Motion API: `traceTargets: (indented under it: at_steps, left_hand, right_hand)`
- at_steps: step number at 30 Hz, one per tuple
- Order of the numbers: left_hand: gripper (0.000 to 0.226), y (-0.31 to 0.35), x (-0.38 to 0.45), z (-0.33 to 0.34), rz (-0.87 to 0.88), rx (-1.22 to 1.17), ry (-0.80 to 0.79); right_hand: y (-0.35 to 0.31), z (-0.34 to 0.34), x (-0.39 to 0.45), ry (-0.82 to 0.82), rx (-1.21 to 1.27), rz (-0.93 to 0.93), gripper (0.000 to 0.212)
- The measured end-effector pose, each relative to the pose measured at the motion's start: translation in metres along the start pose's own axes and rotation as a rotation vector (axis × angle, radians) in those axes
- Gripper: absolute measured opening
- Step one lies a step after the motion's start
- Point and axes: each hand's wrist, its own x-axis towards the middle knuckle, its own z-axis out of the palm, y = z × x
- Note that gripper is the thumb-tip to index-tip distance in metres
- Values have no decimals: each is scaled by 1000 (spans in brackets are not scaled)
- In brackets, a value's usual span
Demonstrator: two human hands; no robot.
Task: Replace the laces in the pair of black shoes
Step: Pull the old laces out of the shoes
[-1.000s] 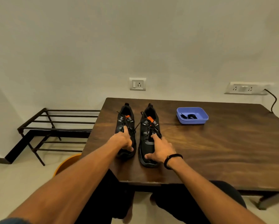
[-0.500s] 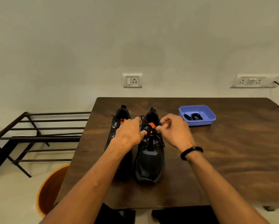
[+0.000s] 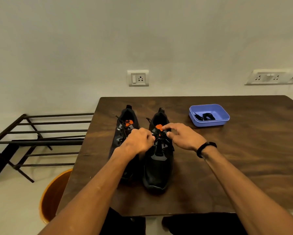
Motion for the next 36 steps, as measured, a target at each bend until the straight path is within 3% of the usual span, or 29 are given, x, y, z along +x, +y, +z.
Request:
traceTargets:
  at_steps: [6, 11, 18, 23, 26, 30, 36]
  left_hand:
    - [26, 27, -29, -4, -72, 80, -180]
    - [25, 28, -36, -2, -25, 65, 77]
    - [19, 21, -33, -6, 118, -19, 315]
    - [18, 12, -39, -14, 97, -134, 246]
    - [24, 5, -40, -11, 103, -44, 134]
    - [43, 4, -40, -4, 155, 29, -6]
    - [33, 1, -32, 2, 207, 44, 7]
  right_hand:
    - [-9, 12, -34, -13, -77, -32, 17]
    - [-15, 17, -42, 110, 11, -44, 6]
    - [-31, 12, -29, 246, 52, -90, 16]
    - [-28, 8, -29, 204, 102, -48, 15]
    - [-25, 4, -30, 167, 259, -43, 11]
    - [-30, -6, -33, 196, 644, -67, 12]
    - [-31, -18, -37, 317, 1092, -38, 13]
